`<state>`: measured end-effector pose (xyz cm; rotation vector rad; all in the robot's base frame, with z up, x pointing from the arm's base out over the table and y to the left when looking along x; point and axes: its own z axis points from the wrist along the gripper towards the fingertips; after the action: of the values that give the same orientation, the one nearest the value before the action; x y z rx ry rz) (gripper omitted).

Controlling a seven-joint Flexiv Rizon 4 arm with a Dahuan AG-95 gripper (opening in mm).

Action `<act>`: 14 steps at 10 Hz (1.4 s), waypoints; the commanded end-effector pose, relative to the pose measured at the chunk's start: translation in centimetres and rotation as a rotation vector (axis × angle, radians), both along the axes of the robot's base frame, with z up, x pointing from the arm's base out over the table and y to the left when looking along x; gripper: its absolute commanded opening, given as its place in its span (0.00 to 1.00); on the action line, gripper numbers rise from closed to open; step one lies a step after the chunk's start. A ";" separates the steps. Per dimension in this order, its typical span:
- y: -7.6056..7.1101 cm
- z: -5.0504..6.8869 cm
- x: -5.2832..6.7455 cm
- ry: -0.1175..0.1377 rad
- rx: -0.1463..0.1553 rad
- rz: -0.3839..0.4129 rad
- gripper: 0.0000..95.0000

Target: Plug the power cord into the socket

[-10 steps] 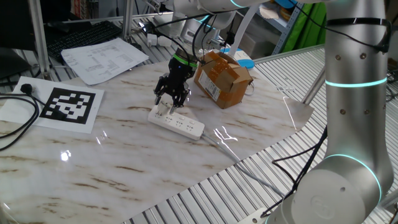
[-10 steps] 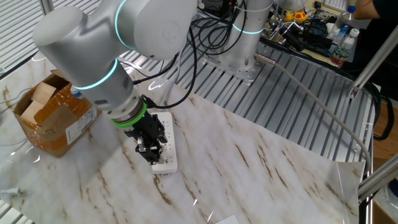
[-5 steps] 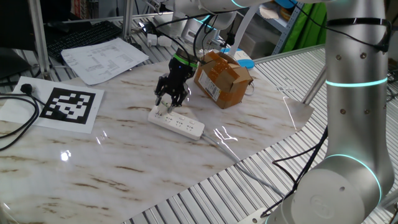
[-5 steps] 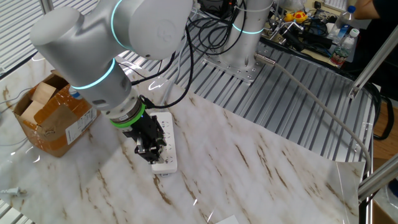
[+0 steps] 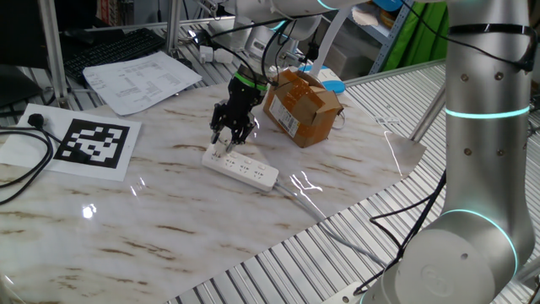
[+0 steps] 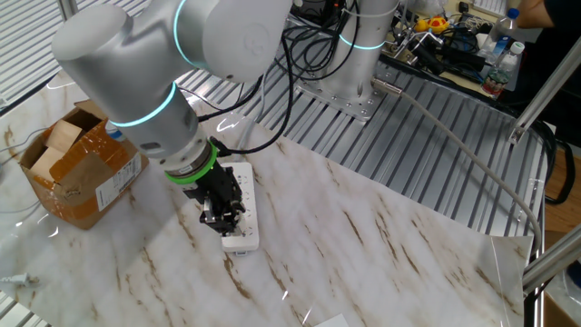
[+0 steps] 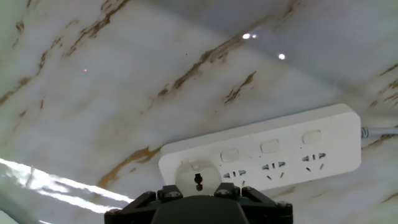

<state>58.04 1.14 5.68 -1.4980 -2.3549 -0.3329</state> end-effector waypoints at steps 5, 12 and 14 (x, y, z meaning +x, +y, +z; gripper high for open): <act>0.2 1.1 -0.7 -0.083 -0.092 0.018 0.00; 0.2 1.1 -0.7 -0.119 -0.143 0.005 0.00; 0.3 0.9 -0.7 -0.128 -0.148 -0.001 0.00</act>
<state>57.40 1.48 6.48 -1.5885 -2.5307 -0.2689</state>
